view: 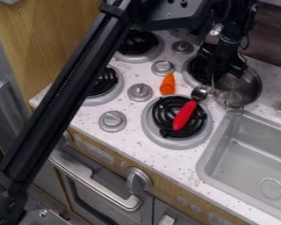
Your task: Move the silver pot to the bottom left side burner
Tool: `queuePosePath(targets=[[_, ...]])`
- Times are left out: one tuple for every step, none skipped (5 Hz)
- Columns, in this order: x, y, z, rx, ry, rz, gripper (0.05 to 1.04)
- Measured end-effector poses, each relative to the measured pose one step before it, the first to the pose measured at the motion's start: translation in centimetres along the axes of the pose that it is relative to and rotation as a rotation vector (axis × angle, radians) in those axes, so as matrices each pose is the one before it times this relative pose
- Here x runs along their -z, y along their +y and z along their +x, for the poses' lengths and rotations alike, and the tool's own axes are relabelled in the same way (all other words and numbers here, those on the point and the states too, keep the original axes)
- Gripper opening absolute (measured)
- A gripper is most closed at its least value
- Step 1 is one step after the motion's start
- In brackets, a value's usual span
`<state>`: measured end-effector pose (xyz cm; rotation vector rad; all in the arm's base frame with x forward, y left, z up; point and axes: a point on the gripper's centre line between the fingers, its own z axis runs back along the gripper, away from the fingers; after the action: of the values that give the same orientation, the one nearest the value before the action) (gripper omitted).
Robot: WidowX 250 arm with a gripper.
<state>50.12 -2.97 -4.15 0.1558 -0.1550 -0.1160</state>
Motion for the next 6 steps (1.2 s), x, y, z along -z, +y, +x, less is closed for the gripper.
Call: queuePosePath(targets=[[-1.908,-0.014,0.442,0.0238,-0.0463,0.0175,0.071],[-1.454,1.587,-1.43,-0.0339,0.0219,0.0321,0.071],[-2.505,3.153,-1.903,-0.0586,0.0401,0.0146,0.071],[0.751,4.897,-3.264,-0.1131,0.0829,-0.0119,0.071],[-0.559,3.375,-1.771,-0.0718,0.0273,-0.0005,0.071],[1.152,3.158,-1.338,-0.0357,0.0455,0.033,0.071]])
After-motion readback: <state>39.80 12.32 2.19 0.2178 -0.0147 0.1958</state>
